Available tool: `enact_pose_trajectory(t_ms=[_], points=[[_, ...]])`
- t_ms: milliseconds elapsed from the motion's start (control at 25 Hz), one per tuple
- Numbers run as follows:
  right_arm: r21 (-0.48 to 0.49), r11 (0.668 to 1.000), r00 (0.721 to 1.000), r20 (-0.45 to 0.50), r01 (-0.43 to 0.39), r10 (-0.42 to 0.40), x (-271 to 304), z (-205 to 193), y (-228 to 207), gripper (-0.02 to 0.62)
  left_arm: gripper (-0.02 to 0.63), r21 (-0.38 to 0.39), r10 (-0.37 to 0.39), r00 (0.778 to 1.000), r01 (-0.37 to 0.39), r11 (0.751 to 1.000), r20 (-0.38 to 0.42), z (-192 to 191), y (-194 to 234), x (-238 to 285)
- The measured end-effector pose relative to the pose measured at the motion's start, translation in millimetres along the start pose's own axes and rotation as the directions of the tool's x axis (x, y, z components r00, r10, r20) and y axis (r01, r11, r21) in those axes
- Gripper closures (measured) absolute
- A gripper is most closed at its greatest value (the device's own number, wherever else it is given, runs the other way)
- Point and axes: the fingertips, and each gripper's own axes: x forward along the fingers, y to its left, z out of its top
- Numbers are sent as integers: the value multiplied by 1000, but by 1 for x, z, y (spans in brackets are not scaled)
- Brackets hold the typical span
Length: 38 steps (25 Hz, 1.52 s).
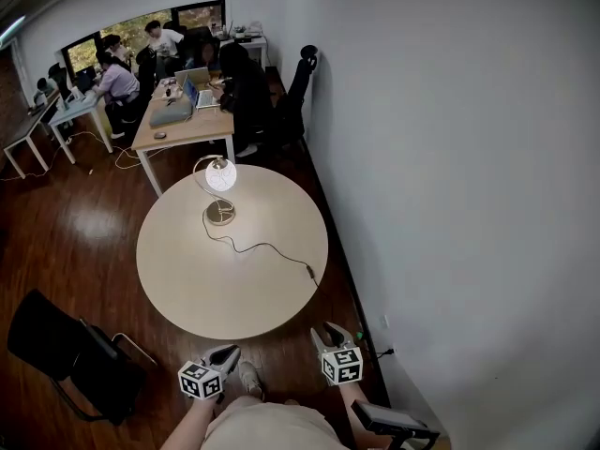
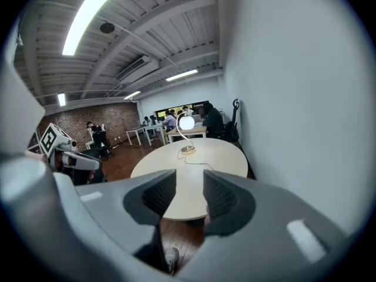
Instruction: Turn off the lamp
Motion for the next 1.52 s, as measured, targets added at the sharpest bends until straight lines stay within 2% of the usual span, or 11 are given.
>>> enact_pose_trajectory(t_ms=[240, 440, 720, 1000, 1320, 1520], points=[[7, 1000, 1000, 18, 10, -10, 47, 38, 9, 456, 603, 13, -29, 999, 29, 1000, 15, 43, 43, 10], [40, 999, 1000, 8, 27, -28, 73, 51, 12, 456, 603, 23, -63, 998, 63, 998, 10, 64, 66, 19], [60, 993, 994, -4, 107, -107, 97, 63, 1, 457, 603, 26, -108, 994, 108, 994, -4, 81, 97, 28], [72, 977, 980, -39, 199, -196, 112, 58, -12, 469, 603, 26, -126, 992, 126, 992, -1, 92, 129, 26], [46, 972, 969, -100, 232, -227, 125, 39, -14, 476, 603, 8, -131, 991, 131, 991, -4, 93, 142, 27], [24, 977, 969, -134, 213, -208, 139, 29, -15, 476, 603, -11, -123, 992, 122, 992, -38, 87, 142, 35]])
